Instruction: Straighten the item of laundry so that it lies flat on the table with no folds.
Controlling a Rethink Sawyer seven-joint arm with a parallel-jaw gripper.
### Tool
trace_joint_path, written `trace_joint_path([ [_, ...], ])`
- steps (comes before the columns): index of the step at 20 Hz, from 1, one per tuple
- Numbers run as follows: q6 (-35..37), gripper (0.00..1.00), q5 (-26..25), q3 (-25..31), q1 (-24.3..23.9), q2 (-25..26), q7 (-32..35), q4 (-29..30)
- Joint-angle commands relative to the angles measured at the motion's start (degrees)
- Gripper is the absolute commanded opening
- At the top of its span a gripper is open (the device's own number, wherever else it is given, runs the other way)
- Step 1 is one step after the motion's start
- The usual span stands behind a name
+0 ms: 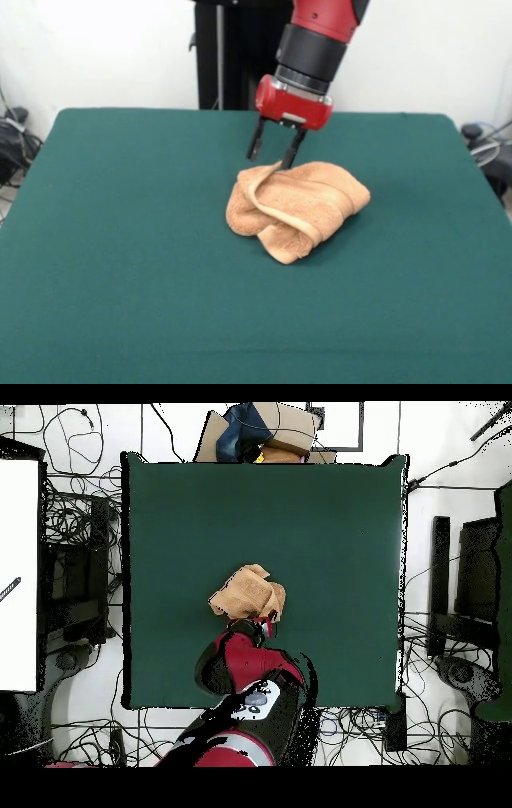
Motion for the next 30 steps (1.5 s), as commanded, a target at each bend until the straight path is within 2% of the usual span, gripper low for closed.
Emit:
trace_joint_path([
  [1, -0.12, 1.0, -0.63, 8.25, -1.14, 0.85, 9.49, 0.01],
  [13, -0.91, 1.0, 0.23, 7.26, -0.17, 2.15, 9.84, -0.3],
  [20, 4.07, 1.0, 0.36, 7.18, -0.75, 1.99, 8.24, -0.8],
  [30, 3.59, 1.0, 0.67, 6.8, -0.56, 3.16, 8.26, -1.5],
])
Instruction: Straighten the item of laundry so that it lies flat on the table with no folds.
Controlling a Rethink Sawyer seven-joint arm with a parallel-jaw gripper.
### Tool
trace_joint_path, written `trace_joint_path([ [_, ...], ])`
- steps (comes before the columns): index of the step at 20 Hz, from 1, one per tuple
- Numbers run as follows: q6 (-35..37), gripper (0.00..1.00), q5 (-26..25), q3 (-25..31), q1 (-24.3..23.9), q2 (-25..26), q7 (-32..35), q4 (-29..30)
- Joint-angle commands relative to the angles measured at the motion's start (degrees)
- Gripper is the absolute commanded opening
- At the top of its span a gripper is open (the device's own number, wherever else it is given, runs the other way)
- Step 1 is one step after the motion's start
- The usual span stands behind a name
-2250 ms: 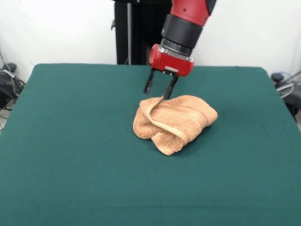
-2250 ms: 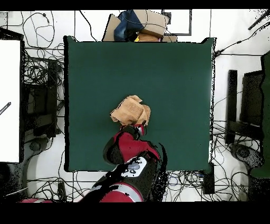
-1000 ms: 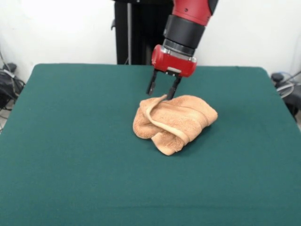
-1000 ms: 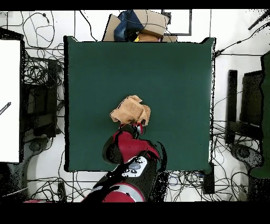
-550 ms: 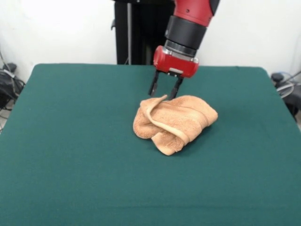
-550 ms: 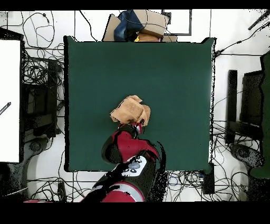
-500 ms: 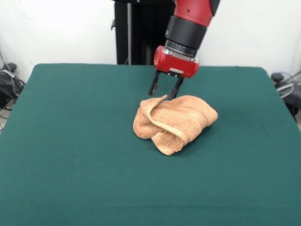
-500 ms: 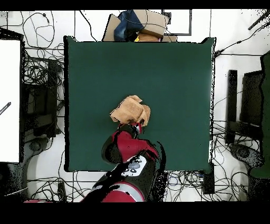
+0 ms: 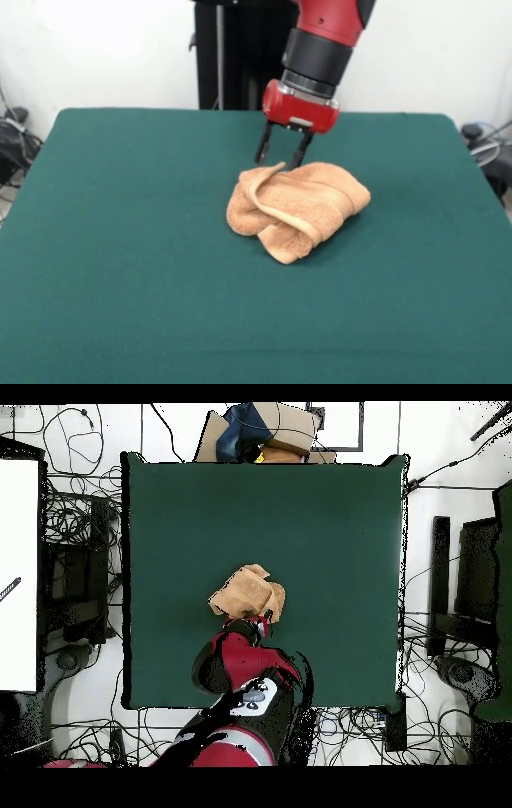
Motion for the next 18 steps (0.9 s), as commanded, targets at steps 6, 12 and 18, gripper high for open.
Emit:
trace_joint_path([
  [6, 3.6, 1.0, 0.69, 5.6, -0.46, 2.73, 8.27, -1.46],
  [12, 2.88, 1.0, 0.37, 5.7, -0.55, 2.65, 8.28, -1.36],
  [18, 2.64, 1.0, 0.48, 5.5, -0.33, 2.69, 8.37, -1.38],
])
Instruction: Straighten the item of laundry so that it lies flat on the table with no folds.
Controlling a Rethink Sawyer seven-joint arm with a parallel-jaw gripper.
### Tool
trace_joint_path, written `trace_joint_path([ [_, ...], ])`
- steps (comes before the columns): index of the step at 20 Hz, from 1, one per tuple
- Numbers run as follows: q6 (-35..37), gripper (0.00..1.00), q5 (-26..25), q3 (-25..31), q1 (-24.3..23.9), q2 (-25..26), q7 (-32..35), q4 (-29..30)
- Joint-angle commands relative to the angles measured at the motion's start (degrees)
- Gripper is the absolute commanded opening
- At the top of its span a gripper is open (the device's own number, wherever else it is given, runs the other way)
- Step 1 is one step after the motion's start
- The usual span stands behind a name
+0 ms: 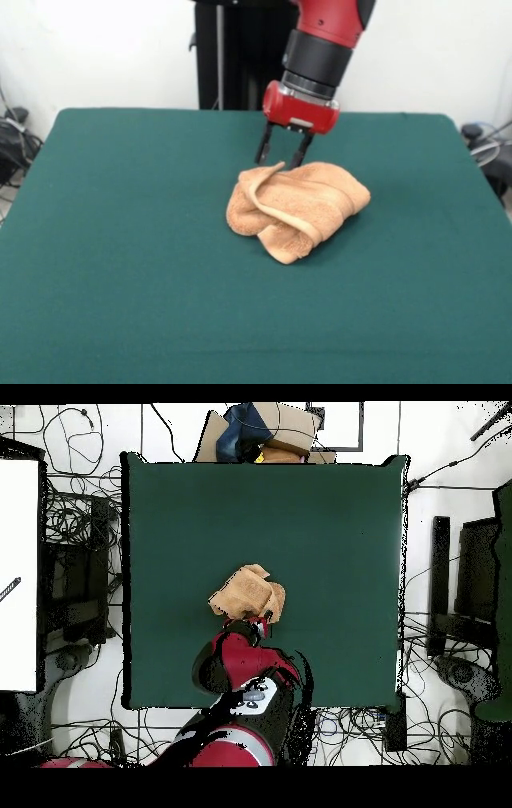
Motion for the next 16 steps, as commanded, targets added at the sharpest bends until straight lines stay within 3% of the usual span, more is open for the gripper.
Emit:
trace_joint_path([
  [1, 2.63, 1.0, 0.48, 5.43, -0.33, 2.41, 8.38, -1.37],
  [3, 2.6, 1.0, 0.46, 5.48, -0.36, 2.38, 8.39, -1.36],
  [4, 2.55, 0.0, 0.44, 5.53, -0.41, 2.35, 8.4, -1.34],
  [16, 1.7, 0.0, 0.08, 5.9, -0.63, 2.04, 8.53, -1.18],
])
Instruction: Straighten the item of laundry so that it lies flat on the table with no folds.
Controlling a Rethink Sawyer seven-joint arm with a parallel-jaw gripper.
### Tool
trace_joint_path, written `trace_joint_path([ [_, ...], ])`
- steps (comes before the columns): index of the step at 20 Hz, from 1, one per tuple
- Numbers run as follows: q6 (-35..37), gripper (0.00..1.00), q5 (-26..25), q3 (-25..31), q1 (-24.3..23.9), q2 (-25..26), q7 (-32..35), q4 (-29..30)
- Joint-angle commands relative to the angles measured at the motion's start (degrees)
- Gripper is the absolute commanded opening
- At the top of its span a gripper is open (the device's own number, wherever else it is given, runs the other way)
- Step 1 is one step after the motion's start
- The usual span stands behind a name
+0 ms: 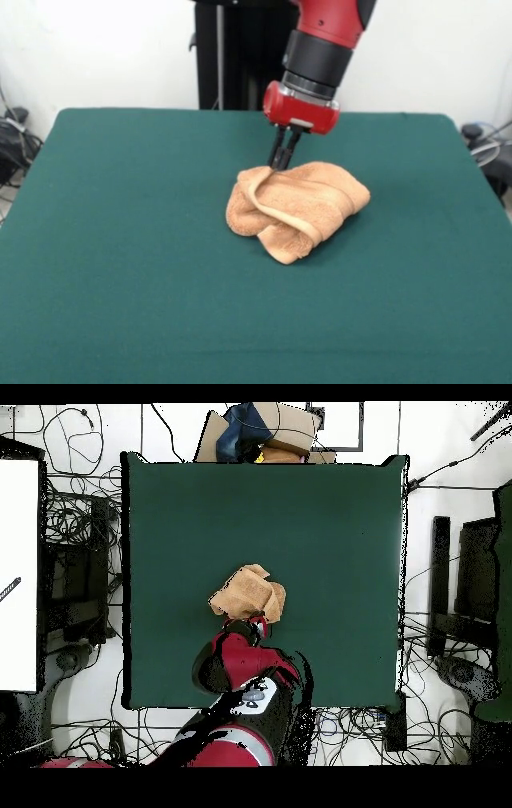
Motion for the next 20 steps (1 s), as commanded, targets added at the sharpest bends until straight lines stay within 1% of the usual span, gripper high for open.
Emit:
trace_joint_path([
  [1, 1.76, 0.0, 0.09, 5.83, -0.62, 1.98, 8.52, -1.16],
  [6, 2.0, 0.0, 0.65, 5.1, -0.06, 2.19, 8.65, -1.27],
  [8, 3.58, 0.0, 1.07, 4.61, 0.3, 1.31, 8.54, -1.04],
  [13, 13.65, 0.0, 1.24, 5.69, -0.71, -7.53, 7.0, 1.36],
  [17, 22.15, 0.0, 1.12, 7.45, -2.87, -15.48, 5.01, 2.53],
  [20, 27.65, 0.0, 1.37, 9.07, -4.66, -19.86, 3.64, 2.78],
])
